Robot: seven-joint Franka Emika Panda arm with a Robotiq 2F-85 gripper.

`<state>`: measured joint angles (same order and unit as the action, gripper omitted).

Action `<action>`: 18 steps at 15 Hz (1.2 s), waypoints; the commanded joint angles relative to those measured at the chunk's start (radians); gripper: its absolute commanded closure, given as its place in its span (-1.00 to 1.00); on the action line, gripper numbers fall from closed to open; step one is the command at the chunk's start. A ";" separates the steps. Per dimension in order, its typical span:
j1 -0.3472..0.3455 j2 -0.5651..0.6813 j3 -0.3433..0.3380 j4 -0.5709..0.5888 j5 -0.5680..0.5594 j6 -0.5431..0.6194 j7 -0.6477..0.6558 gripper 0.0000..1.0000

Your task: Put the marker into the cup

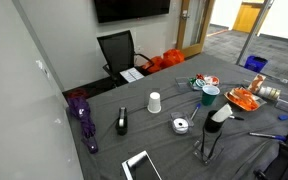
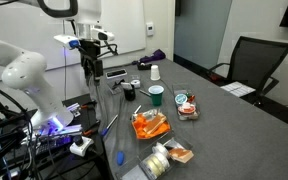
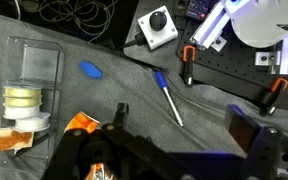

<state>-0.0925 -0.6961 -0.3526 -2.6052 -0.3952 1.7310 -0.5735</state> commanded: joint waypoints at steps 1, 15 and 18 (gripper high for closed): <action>0.008 0.030 -0.064 -0.056 0.020 0.134 -0.118 -1.00; -0.037 0.075 -0.077 -0.156 0.061 0.357 -0.256 -1.00; -0.036 0.125 -0.081 -0.189 0.052 0.434 -0.257 -1.00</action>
<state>-0.0955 -0.6413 -0.4522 -2.7574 -0.3393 2.0693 -0.8045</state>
